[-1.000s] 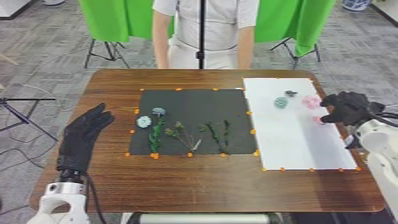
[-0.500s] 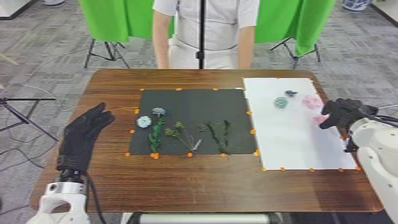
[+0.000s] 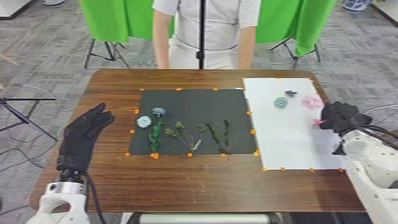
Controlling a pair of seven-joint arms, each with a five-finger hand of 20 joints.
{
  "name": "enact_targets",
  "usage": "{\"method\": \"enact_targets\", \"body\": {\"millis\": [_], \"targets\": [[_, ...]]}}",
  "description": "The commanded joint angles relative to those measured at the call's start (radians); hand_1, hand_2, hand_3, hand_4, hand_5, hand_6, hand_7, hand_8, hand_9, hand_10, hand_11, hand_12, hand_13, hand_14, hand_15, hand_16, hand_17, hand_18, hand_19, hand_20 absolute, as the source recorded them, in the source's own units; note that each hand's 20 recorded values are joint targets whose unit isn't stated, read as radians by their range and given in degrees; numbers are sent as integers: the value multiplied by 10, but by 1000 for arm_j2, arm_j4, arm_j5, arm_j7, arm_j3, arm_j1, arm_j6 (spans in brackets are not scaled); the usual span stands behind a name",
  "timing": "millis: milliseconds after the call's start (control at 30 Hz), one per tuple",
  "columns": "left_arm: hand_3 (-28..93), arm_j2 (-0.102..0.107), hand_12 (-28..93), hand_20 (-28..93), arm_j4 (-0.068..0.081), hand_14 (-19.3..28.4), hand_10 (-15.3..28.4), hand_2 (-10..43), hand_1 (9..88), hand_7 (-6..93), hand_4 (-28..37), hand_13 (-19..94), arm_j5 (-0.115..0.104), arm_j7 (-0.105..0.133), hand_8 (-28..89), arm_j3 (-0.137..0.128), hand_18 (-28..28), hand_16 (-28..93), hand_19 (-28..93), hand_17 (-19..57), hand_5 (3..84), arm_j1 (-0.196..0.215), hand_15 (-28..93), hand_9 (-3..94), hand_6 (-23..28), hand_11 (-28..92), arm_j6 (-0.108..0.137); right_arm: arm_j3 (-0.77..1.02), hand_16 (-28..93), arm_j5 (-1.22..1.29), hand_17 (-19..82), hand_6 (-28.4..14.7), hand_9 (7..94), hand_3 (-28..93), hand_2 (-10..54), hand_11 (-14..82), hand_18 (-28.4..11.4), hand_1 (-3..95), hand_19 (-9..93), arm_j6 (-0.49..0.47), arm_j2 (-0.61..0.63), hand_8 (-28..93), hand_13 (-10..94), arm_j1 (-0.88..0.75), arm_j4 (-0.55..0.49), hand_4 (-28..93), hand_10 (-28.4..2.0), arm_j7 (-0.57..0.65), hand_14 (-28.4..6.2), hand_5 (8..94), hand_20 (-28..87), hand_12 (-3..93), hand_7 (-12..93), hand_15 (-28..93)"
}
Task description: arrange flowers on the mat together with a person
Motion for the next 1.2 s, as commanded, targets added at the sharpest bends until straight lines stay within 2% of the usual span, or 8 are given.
{"method": "enact_targets", "body": {"millis": [33, 100, 300, 500, 733, 933, 1000, 1200], "targets": [[670, 2, 149, 200, -2, 170, 127, 14, 230, 122, -222, 357, -2, -12, -57, -6, 130, 62, 58, 59, 471, 3, 127, 443, 29, 160, -7, 12, 229, 58, 679, 34, 937, 496, -95, 134, -121, 646, 932, -14, 6, 27, 937, -60, -45, -237, -79, 47, -8, 828, 299, 305, 208, 550], [670, 3, 150, 200, -3, 170, 127, 14, 230, 122, -222, 356, -2, -9, -57, -7, 130, 61, 59, 59, 471, 5, 126, 442, 30, 160, -4, 35, 225, 89, 683, 31, 937, 506, -95, 166, -120, 647, 932, 10, 21, 34, 937, -73, -110, -240, -76, 68, -6, 836, 314, 297, 205, 558], [669, 3, 150, 200, -4, 170, 127, 14, 230, 123, -221, 355, -4, -14, -57, -9, 130, 62, 58, 59, 471, 11, 126, 442, 30, 160, -2, 33, 221, 184, 686, 28, 937, 522, -95, 175, -119, 643, 932, 69, 64, 43, 937, -24, -316, -237, -74, 110, -5, 841, 327, 299, 202, 564], [668, 13, 149, 201, 3, 170, 127, 14, 231, 122, -221, 356, -4, -19, -57, -7, 130, 62, 60, 58, 471, -2, 126, 443, 30, 160, -4, -139, 221, 297, 686, 29, 937, 527, -95, 180, -119, 642, 932, 66, 67, 49, 937, 145, -402, -237, -72, 58, -2, 845, 343, 301, 201, 575], [669, 17, 150, 202, 5, 170, 126, 13, 231, 124, -221, 356, -6, -18, -57, -8, 132, 62, 62, 57, 470, -5, 126, 442, 29, 160, -1, -433, 219, 336, 686, 33, 937, 540, -95, 180, -121, 632, 932, 15, -107, 51, 937, 375, -331, -242, -70, -48, 2, 847, 403, 300, 199, 597], [668, 14, 150, 202, 12, 170, 126, 14, 231, 124, -221, 355, -6, -15, -57, 4, 132, 62, 63, 57, 470, -18, 125, 442, 29, 160, -7, -593, 220, 297, 686, 36, 937, 545, -95, 177, -123, 628, 932, -35, -256, 50, 937, 424, -254, -244, -68, -142, 7, 847, 444, 300, 201, 617], [667, 15, 150, 201, 17, 170, 126, 14, 231, 124, -222, 355, -6, -18, -57, 9, 132, 62, 63, 57, 470, -28, 125, 442, 28, 160, -9, -634, 219, 293, 685, 37, 937, 547, -95, 176, -125, 627, 932, -29, -277, 49, 937, 428, -234, -246, -68, -148, 7, 846, 454, 302, 202, 619], [668, 12, 150, 201, 19, 169, 127, 14, 230, 124, -223, 356, -7, -19, -58, 13, 132, 62, 62, 57, 470, -25, 125, 441, 29, 159, -8, -700, 221, 261, 684, 38, 937, 550, -95, 167, -127, 624, 932, -78, -334, 47, 937, 443, -166, -247, -69, -172, 8, 842, 471, 306, 206, 625]]}}
